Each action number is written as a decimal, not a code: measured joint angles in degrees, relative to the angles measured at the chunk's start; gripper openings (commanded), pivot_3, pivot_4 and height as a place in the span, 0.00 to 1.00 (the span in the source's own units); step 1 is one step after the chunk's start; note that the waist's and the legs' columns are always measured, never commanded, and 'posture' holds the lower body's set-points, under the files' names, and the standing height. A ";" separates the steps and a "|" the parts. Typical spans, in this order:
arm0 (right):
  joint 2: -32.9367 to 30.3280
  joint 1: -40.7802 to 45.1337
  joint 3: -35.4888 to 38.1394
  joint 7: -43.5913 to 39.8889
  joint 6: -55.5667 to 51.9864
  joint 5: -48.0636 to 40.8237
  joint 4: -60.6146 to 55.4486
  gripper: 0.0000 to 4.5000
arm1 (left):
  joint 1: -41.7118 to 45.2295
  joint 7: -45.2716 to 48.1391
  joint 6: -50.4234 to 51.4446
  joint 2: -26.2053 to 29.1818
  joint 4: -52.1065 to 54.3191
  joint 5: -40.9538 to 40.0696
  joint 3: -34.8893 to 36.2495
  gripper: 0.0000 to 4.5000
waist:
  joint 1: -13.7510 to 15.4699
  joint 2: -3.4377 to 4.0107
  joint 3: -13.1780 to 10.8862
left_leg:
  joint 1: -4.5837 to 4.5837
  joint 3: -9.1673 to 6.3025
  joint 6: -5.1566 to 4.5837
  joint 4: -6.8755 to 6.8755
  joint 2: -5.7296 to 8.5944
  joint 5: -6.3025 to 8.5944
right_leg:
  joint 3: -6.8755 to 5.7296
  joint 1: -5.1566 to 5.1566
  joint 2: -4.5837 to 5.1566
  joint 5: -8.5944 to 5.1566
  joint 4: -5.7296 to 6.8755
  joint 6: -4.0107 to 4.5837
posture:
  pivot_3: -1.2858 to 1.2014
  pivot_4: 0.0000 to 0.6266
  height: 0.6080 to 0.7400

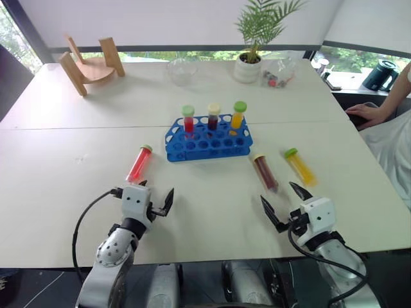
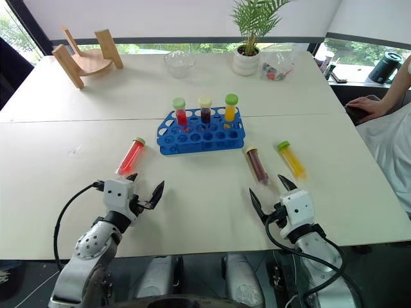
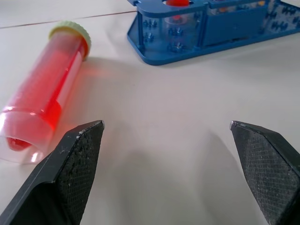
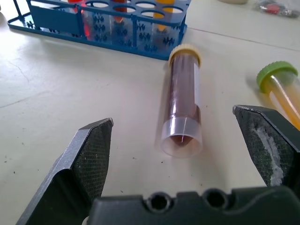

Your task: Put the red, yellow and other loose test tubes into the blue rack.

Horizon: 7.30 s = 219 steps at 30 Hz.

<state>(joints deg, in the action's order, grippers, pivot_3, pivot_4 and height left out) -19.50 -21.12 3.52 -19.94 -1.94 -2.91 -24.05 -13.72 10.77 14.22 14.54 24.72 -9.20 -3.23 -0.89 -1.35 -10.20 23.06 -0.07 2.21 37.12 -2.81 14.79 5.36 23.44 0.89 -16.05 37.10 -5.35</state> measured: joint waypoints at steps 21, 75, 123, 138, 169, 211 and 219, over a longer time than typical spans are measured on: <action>0.29 1.03 0.27 0.93 -1.89 0.30 -1.15 1.00 | 0.15 1.47 0.18 -1.31 0.16 0.01 -0.03 0.98 | -0.07 0.02 0.01 | 0.00 -0.05 -0.01 0.01 -0.01 0.00 | 0.00 -0.02 -0.07 -0.01 0.04 -0.05 | 0.52 0.24 1.00; -26.97 85.16 -36.22 -42.82 -52.54 0.96 68.48 0.24 | 29.74 46.39 23.16 39.22 0.39 -29.98 13.86 1.00 | -1.68 0.16 -0.19 | 0.52 0.10 -0.12 0.01 -0.05 0.03 | 0.02 0.85 -0.15 0.16 0.45 -0.32 | 0.52 0.24 1.00; 8.04 58.93 -0.42 -21.30 6.27 -10.98 48.44 0.18 | 32.50 40.75 26.96 38.12 -0.12 -33.83 13.69 1.00 | -3.13 0.32 -0.30 | 0.34 -0.09 0.18 0.03 -0.02 -0.15 | 0.09 0.83 -0.23 0.18 1.07 -0.37 | 0.52 0.24 1.00; 6.11 56.16 -3.02 -20.82 4.91 -8.82 49.59 0.99 | 31.91 40.10 26.94 38.12 0.50 -33.91 13.77 1.00 | -2.91 0.32 -0.31 | 0.35 -0.10 0.19 0.03 -0.01 -0.16 | 0.08 0.83 -0.22 0.17 1.06 -0.37 | 0.52 0.24 1.00; -20.35 76.56 -30.34 -24.64 -76.02 -14.16 33.53 0.56 | 31.15 38.83 24.24 31.39 0.82 -29.03 8.96 1.00 | -3.17 0.26 -0.29 | 0.38 -0.10 0.15 0.10 -0.01 -0.14 | 0.11 0.88 -0.26 0.15 1.04 -0.32 | 0.52 0.24 1.00; 19.86 55.57 -9.56 -9.03 13.15 -7.33 45.21 0.19 | 31.21 39.05 30.84 38.38 1.33 -33.30 15.40 1.00 | -3.08 0.05 -0.26 | 0.37 -0.14 0.24 0.01 -0.03 -0.18 | 0.05 0.87 -0.22 0.11 1.10 -0.34 | 0.52 0.24 1.00; 20.43 56.44 -8.74 -8.62 16.17 -6.86 49.91 0.19 | 30.15 38.67 31.47 38.39 2.56 -33.48 15.44 1.00 | -3.14 0.05 -0.26 | 0.37 -0.15 0.24 0.00 -0.04 -0.19 | 0.05 0.88 -0.23 0.11 1.10 -0.34 | 0.52 0.24 1.00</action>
<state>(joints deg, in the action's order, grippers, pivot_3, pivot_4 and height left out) 0.92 35.32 -5.23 -28.56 14.23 -9.76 25.85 16.43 49.44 45.69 52.92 27.28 -42.68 12.21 -4.04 -1.30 -10.46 23.43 -0.22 2.45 37.12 -2.85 14.61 5.41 24.32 0.66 -15.93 38.20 -5.68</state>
